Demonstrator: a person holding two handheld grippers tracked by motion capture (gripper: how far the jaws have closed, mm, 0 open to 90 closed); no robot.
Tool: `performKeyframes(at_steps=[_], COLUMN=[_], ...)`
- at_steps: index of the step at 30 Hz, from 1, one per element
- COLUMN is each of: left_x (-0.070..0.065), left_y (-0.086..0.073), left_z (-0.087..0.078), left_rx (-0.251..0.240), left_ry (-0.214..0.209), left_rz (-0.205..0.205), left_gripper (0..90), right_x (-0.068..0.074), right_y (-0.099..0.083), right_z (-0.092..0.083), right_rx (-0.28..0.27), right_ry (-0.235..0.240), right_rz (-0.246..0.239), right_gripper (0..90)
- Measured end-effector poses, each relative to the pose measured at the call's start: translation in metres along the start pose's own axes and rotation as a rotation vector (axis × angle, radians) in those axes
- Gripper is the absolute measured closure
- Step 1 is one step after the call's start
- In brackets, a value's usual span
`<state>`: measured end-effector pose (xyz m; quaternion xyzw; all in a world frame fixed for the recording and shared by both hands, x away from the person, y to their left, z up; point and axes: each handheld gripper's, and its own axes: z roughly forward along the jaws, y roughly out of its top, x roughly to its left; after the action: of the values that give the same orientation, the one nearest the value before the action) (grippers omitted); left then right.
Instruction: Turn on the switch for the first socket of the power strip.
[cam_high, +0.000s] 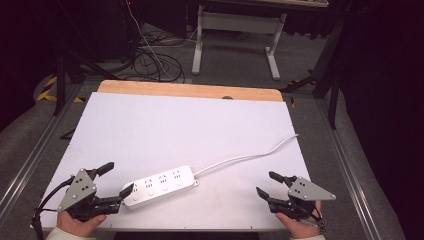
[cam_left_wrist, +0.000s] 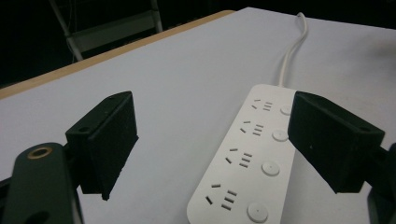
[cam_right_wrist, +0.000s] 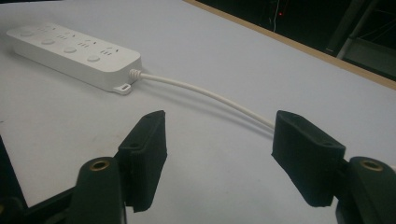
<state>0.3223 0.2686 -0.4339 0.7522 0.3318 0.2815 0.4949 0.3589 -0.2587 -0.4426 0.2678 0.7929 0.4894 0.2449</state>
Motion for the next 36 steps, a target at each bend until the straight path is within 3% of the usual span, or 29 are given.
performKeyframes(at_steps=[6, 11, 15, 17, 19, 21, 23, 32, 36], left_x=[0.001, -0.001, -0.001, 0.001, 0.005, 0.008, 0.01, 0.003, 0.004], left_y=[0.003, 0.005, 0.006, 0.006, 0.006, 0.005, 0.005, 0.016, 0.025], left_z=[0.0, -0.003, -0.004, -0.004, 0.0, 0.004, 0.005, -0.001, 0.001], left_rx=[0.026, 0.033, 0.027, 0.018, 0.072, 0.115, 0.116, 0.091, 0.093], left_ry=[-0.007, 0.012, 0.014, 0.004, -0.028, -0.069, -0.089, -0.043, -0.072], left_rz=[-0.013, 0.021, 0.019, 0.0, -0.037, -0.069, -0.075, -0.01, -0.008], left_gripper=[16.5, 18.8, 18.8, 19.1, 26.2, 24.6, 22.6, 23.9, 25.7], right_x=[-0.001, -0.002, -0.001, -0.001, -0.002, -0.002, -0.001, -0.001, -0.001], right_y=[-0.001, -0.002, -0.002, -0.003, -0.003, -0.004, -0.004, -0.005, -0.005], right_z=[-0.001, -0.001, 0.001, 0.001, 0.002, 0.002, 0.003, 0.005, 0.005], right_rx=[0.006, 0.006, 0.01, 0.009, 0.007, 0.009, 0.014, 0.02, 0.02], right_ry=[-0.037, -0.034, -0.026, -0.022, -0.02, -0.018, -0.017, -0.009, -0.005], right_rz=[0.004, 0.012, 0.012, 0.014, 0.014, 0.013, 0.015, 0.023, 0.019], right_gripper=[37.6, 37.7, 37.8, 37.8, 37.8, 37.8, 37.8, 37.9, 37.8])
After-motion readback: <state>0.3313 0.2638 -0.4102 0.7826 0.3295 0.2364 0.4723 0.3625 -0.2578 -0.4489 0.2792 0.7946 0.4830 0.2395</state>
